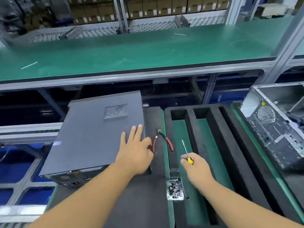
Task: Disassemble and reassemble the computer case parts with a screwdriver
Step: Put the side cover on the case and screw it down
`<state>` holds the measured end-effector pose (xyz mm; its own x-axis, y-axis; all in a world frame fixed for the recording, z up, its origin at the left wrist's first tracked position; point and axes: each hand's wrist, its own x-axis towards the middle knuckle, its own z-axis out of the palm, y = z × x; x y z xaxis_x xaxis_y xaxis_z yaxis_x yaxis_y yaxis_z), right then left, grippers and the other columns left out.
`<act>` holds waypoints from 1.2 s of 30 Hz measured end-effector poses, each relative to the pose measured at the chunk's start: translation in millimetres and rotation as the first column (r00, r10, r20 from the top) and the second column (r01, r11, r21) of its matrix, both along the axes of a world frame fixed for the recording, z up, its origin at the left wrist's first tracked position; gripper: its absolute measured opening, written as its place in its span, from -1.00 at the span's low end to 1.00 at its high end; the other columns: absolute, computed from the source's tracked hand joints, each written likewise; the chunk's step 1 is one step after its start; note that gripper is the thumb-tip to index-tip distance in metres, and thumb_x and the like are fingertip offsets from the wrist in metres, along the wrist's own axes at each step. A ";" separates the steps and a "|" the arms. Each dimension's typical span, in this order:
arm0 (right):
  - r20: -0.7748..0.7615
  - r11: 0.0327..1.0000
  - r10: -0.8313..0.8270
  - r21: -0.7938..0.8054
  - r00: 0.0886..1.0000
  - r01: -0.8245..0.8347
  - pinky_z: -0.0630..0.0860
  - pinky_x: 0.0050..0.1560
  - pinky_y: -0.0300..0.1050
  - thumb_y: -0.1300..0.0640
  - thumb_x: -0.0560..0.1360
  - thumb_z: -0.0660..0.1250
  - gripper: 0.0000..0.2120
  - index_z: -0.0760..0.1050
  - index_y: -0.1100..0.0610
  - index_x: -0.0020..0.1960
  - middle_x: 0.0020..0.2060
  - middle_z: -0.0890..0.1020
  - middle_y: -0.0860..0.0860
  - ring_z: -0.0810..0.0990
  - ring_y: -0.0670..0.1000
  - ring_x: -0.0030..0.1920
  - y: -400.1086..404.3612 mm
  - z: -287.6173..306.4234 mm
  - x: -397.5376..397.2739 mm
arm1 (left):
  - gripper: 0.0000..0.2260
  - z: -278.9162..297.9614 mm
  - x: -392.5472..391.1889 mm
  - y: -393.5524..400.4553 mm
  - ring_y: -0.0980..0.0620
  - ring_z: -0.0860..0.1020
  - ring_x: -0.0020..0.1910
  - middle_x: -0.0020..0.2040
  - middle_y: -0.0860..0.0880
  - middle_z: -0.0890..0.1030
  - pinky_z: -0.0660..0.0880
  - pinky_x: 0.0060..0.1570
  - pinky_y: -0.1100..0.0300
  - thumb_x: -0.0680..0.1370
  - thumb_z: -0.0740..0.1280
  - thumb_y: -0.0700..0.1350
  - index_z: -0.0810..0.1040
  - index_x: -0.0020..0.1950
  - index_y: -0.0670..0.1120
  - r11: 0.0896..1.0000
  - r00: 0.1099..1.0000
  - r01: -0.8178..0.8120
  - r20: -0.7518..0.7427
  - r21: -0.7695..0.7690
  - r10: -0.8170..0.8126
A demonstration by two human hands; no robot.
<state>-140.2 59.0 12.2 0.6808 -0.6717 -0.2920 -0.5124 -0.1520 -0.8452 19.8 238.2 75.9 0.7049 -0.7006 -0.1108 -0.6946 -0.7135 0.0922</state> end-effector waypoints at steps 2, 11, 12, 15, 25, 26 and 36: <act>-0.021 0.998 0.039 0.060 0.999 -0.037 0.44 -0.32 -0.17 0.04 0.59 0.36 -0.91 0.60 -0.06 -0.09 -0.38 0.62 -0.06 0.46 -0.15 -0.44 -8.3 -9.0 4.0 | -0.72 2.7 -8.2 11.6 -0.09 -0.29 0.63 0.68 -0.08 -0.21 -0.18 0.56 -0.22 0.60 0.04 0.02 0.37 0.27 0.15 1.000 1.000 0.007 0.012 0.010 -0.008; -0.027 0.969 0.078 0.237 0.997 -0.070 0.38 -0.34 -0.17 0.03 0.60 0.32 -0.83 0.59 0.00 -0.15 -0.50 0.49 -0.14 0.40 -0.10 -0.49 -36.5 -27.8 33.4 | -0.61 33.8 -34.4 -17.3 0.03 0.37 0.41 0.31 0.10 0.50 0.35 0.39 0.09 0.52 0.22 -0.01 0.46 0.35 0.10 0.924 0.992 -0.121 -0.072 -0.362 0.101; -0.021 0.963 0.068 0.261 0.997 -0.060 0.39 -0.32 -0.15 0.04 0.61 0.30 -0.84 0.60 -0.01 -0.12 -0.47 0.51 -0.13 0.42 -0.07 -0.45 -37.9 -29.2 37.3 | -0.67 32.9 -35.1 -33.4 0.08 0.46 0.24 0.18 0.13 0.53 0.44 0.22 0.15 0.54 0.23 -0.01 0.47 0.31 0.11 0.893 0.988 -0.151 -0.103 -0.424 0.118; -0.020 0.945 0.034 0.325 0.999 -0.026 0.41 -0.32 -0.14 0.10 0.63 0.25 -0.83 0.62 -0.02 -0.01 -0.40 0.56 -0.07 0.47 -0.05 -0.41 -39.9 -34.3 46.9 | -0.74 18.5 -29.3 -79.6 0.14 0.55 -0.03 0.09 0.12 0.55 0.53 -0.05 0.13 0.59 0.26 -0.03 0.47 0.28 0.14 0.792 0.867 -0.440 -0.432 -0.424 0.250; 0.010 0.917 -0.029 0.399 1.000 0.023 0.65 -0.27 -0.05 0.02 0.71 0.18 -0.80 0.56 -0.11 0.23 -0.15 0.57 0.00 0.49 0.03 -0.27 -49.1 -38.3 76.0 | -0.24 -75.1 21.7 -150.4 -0.25 0.41 0.34 0.38 -0.22 0.41 0.43 0.20 -0.11 0.48 0.33 0.38 0.19 0.49 -0.04 0.820 0.756 -0.557 -0.329 0.132 0.566; 0.004 0.897 -0.053 0.439 0.999 0.046 0.61 -0.35 -0.11 -0.01 0.71 0.17 -0.78 0.56 -0.13 0.24 -0.14 0.54 -0.01 0.49 0.03 -0.27 -49.6 -39.2 76.0 | -0.18 -83.1 23.3 -155.5 -0.26 0.38 0.35 0.40 -0.22 0.38 0.41 0.22 -0.13 0.46 0.31 0.42 0.15 0.53 -0.04 0.822 0.773 -0.543 -0.278 0.174 0.570; -0.076 0.864 -0.083 0.492 0.994 0.110 0.46 -0.34 -0.12 0.00 0.59 0.38 -0.87 0.60 -0.07 0.13 -0.12 0.56 0.01 0.47 0.04 -0.24 -63.3 -56.2 38.9 | -0.31 -84.9 31.4 -163.7 -0.25 0.42 0.30 0.40 -0.19 0.23 0.51 0.03 -0.03 0.42 0.42 -0.15 0.18 0.48 -0.14 0.746 0.657 -0.637 -0.369 0.195 0.658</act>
